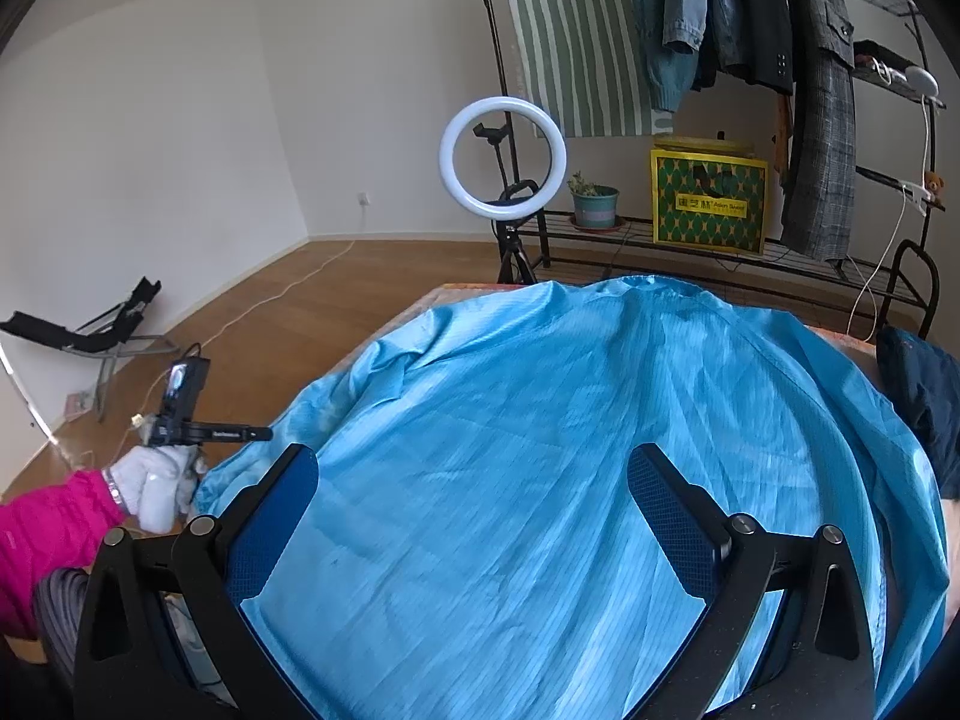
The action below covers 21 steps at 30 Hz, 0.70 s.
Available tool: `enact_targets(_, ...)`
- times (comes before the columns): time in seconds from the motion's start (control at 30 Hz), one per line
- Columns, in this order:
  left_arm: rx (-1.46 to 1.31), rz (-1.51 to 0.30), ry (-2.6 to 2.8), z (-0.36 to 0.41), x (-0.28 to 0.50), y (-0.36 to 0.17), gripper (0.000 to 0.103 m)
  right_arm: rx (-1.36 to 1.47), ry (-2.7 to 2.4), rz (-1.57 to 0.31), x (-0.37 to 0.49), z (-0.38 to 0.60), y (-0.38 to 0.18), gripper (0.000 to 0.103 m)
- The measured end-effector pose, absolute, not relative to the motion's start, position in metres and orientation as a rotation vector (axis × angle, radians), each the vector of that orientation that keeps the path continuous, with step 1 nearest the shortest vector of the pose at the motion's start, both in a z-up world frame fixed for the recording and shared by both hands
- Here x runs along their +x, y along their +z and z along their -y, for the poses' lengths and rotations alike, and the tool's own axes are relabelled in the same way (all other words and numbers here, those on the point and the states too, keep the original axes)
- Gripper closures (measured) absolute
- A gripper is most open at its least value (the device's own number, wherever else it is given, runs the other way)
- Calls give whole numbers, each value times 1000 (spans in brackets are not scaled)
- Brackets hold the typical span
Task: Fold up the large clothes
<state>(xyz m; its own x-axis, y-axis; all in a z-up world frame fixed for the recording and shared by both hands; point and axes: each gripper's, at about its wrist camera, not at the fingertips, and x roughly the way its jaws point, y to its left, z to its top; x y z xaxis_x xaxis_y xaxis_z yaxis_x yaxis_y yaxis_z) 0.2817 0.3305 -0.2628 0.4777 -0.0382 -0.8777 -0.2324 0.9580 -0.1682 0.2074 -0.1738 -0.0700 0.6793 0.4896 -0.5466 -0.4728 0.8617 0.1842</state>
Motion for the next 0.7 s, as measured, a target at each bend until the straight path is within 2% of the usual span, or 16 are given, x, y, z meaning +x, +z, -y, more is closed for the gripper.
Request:
enact_targets(0.03, -269, -1080, 116, -329, 283, -266, 53, 29, 541, -623, 208, 174, -70, 0)
enact_targets(0.07, -247, -1100, 122, -327, 286, -271, 88, 28, 541, -626, 209, 173, -71, 0)
enact_targets(0.1, -229, -1125, 137, -326, 288, -277, 103, 27, 540, -629, 209, 173, -72, 0)
enact_targets(0.23, -278, -1074, 128, -330, 287, -266, 103, 24, 535, -647, 212, 172, -78, 0)
enact_targets(0.43, -314, -903, 76, -324, 270, -203, 103, 27, 538, -656, 213, 177, -84, 0)
enact_targets(0.63, -185, -718, -48, -260, 239, -124, 103, 61, 548, -706, 224, 185, -102, 1)
enact_targets(0.67, -161, -695, -98, -240, 232, -114, 103, 70, 548, -721, 227, 187, -106, 2)
enact_targets(0.7, -143, -685, -129, -228, 229, -108, 103, 86, 547, -742, 230, 189, -109, 7)
